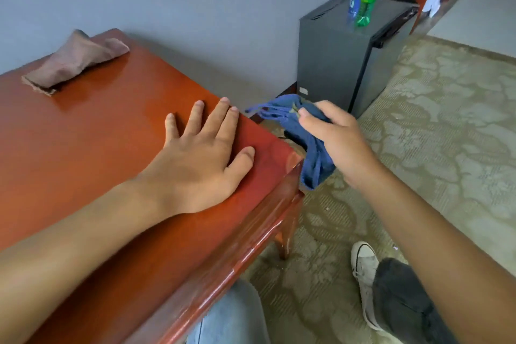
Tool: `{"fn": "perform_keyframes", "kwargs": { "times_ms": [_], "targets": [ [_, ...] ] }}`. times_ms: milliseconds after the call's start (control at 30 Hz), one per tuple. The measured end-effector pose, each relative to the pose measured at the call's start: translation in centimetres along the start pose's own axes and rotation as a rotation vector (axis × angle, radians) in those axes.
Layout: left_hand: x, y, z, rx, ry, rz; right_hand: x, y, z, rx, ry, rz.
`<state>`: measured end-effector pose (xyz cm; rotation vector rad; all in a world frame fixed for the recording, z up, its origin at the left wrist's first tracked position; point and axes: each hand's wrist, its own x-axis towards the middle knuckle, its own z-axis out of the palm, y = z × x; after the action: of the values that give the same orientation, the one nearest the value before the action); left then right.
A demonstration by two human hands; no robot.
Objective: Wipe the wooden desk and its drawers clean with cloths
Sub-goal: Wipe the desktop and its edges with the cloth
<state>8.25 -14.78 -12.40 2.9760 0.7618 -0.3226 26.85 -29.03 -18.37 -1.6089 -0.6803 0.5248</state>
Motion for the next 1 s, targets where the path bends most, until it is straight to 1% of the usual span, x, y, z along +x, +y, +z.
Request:
{"fn": "perform_keyframes", "kwargs": {
  "times_ms": [100,200,400,467,600,700,900,933,1000],
  "targets": [
    [-0.3,0.6,0.1,-0.002,0.017,-0.034,0.9,2.3,-0.8,0.260,0.064,0.061],
    [-0.7,1.0,0.1,-0.018,0.047,-0.051,1.7,3.6,-1.3,0.367,0.104,0.082],
    [-0.8,0.9,0.6,-0.027,0.121,-0.034,2.0,4.6,-1.4,0.263,-0.022,0.117],
    [-0.6,0.6,1.1,0.006,0.126,-0.030,2.4,4.7,-1.4,0.257,-0.025,0.134],
    [-0.4,0.4,1.3,0.025,0.131,-0.035,2.7,5.4,-1.2,0.229,-0.083,0.181],
    [-0.4,0.4,1.1,0.030,0.125,-0.043,2.9,5.5,-1.1,0.217,-0.126,0.172],
    [-0.8,1.3,0.5,-0.031,0.150,-0.035,1.8,5.0,-0.2,0.107,-0.324,0.158],
    [-0.9,1.4,0.4,-0.051,0.148,-0.029,1.3,4.8,-0.2,0.114,-0.367,0.152],
    [-1.0,1.6,0.1,-0.062,0.144,-0.020,0.1,4.5,-0.5,0.207,-0.425,0.125]
  ]
}}
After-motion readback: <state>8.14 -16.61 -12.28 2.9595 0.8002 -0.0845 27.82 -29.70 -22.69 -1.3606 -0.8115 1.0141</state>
